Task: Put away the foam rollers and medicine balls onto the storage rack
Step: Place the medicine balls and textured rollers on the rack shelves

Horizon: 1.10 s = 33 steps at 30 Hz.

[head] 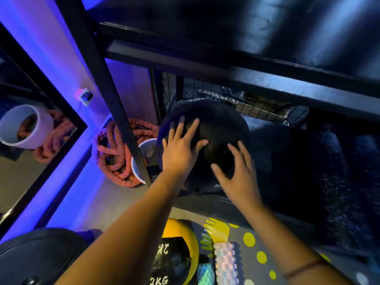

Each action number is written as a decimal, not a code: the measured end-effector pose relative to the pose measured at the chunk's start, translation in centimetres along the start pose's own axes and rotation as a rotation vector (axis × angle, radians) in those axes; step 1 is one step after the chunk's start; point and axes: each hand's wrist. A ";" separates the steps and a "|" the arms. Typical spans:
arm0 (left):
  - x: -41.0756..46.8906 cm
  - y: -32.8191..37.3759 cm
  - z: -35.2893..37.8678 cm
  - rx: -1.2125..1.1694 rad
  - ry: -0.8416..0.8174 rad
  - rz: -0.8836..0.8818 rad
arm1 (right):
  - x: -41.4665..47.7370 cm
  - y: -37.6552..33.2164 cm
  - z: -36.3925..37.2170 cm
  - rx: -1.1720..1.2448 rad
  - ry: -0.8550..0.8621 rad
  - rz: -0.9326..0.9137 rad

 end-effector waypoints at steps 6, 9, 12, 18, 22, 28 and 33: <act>4.9 -1.8 -1.1 0.001 0.026 0.002 | 5.5 -1.0 2.8 -0.219 -0.135 -0.105; 1.6 -3.6 -0.4 0.072 0.064 0.191 | 9.0 -2.6 2.8 -0.187 -0.151 -0.023; -0.4 -5.2 0.5 0.054 -0.094 0.138 | 10.8 -3.9 2.5 -0.194 -0.152 0.053; -0.2 -5.7 0.3 0.150 -0.218 0.089 | 9.7 -3.9 3.8 -0.217 -0.100 0.053; 0.5 -5.4 -0.8 0.147 -0.309 0.054 | 10.0 -4.1 4.1 -0.265 -0.113 0.051; 1.6 -5.4 -2.0 0.175 -0.389 0.051 | 9.0 -3.9 3.5 -0.491 0.015 -0.036; 1.5 -5.1 -2.6 0.156 -0.402 0.079 | 4.1 -2.6 5.0 -0.308 0.203 0.095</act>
Point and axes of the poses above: each hand's wrist, its own x-axis towards the middle knuckle, its own z-axis out of the palm, y = z × x, and after that the axes turned 2 degrees about x, right-handed
